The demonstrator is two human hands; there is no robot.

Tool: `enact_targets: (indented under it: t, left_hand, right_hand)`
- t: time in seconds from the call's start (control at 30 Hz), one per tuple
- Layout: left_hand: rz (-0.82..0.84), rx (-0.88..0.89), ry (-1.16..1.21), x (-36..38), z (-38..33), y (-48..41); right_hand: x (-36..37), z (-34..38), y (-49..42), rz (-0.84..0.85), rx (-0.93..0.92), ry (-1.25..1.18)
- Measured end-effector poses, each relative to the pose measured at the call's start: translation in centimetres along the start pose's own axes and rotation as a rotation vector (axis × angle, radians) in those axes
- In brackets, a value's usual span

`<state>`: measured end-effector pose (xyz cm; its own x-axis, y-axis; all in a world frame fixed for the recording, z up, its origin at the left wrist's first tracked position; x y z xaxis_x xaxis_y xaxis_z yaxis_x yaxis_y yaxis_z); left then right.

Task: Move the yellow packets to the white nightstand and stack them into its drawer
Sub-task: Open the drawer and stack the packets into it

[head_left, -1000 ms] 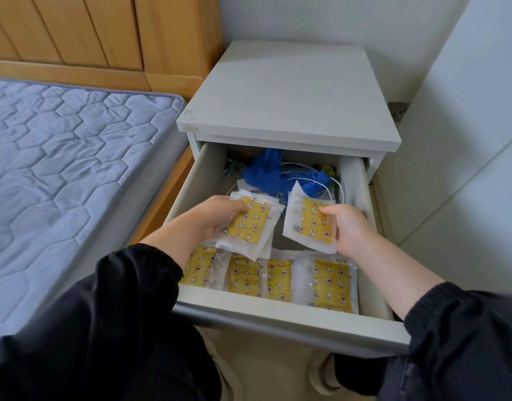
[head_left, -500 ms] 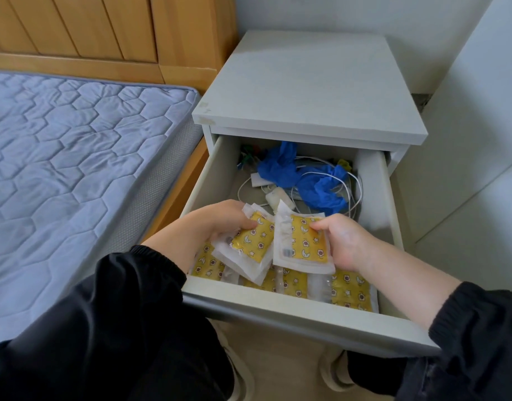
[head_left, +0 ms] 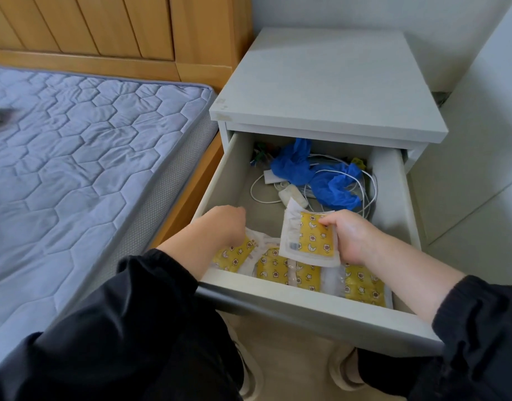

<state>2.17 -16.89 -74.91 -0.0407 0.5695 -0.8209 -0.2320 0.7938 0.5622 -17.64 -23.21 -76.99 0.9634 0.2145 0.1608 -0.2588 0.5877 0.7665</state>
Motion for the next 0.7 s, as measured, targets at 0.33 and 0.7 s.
enact_targets:
  t: [0.33,0.7]
  left_hand:
    - [-0.027,0.210,-0.318,0.2,-0.1,-0.8]
    - [0.231,0.330,-0.182,0.8,-0.3,-1.1]
  right_hand:
    - [-1.5,0.7,0.0,-0.030,-0.030,-0.054]
    - [-0.4,0.0,-0.2,-0.036,-0.099,0.285]
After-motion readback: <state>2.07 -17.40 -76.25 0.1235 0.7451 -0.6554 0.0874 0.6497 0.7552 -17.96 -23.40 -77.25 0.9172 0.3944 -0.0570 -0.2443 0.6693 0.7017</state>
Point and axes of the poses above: each hand's wrist, its own y-axis away from the middle knuckle, its own x-axis out of the palm, z = x × y, the point moved 1 cm from there along -y, towards the middle knuckle, and after that the axes turned 4 degrees about -y, right-handed, at the moved point
